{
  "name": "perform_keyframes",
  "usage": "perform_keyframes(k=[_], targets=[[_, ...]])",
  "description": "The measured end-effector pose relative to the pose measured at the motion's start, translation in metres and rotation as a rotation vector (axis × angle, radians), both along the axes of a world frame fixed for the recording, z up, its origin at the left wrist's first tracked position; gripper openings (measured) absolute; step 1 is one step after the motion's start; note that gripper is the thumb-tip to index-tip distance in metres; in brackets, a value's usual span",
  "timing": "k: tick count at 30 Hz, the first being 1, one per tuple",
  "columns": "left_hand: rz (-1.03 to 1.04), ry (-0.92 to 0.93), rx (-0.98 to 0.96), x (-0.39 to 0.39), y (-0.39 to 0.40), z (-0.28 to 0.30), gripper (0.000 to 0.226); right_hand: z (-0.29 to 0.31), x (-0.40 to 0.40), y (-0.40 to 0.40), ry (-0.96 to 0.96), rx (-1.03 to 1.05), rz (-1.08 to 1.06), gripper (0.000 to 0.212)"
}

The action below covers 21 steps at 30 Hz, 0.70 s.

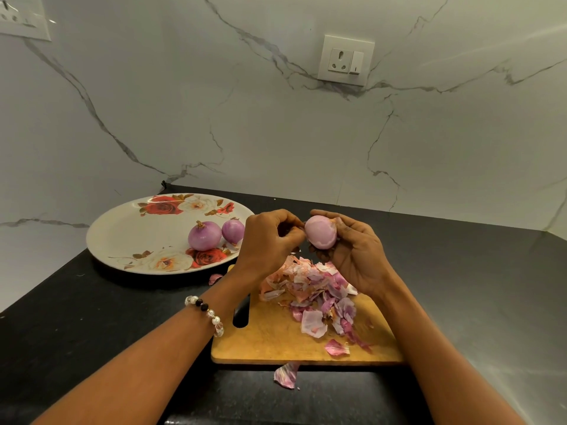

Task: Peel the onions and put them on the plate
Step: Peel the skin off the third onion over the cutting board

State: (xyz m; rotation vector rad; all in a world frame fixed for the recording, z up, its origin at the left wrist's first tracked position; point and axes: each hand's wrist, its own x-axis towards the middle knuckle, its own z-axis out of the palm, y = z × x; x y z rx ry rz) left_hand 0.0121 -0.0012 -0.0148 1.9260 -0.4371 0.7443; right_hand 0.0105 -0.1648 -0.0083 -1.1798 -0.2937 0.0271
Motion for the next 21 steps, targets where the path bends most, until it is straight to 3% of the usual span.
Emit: perform_keyframes(k=[6,10,13,21], targets=[[0.011,0.064,-0.063,0.0,-0.004,0.0,0.004,-0.001,-0.001,0.0,0.005,0.068,0.025,0.034],[-0.001,0.144,-0.21,0.004,0.004,0.004,0.02,0.002,0.0,-0.004,0.007,0.151,0.014,0.034],[-0.026,0.11,-0.184,0.004,0.006,0.004,0.028,0.003,0.0,-0.004,-0.008,0.108,-0.003,0.034],[-0.078,-0.018,-0.115,0.004,0.006,0.005,0.02,0.002,0.002,-0.004,-0.055,-0.055,-0.023,0.034]])
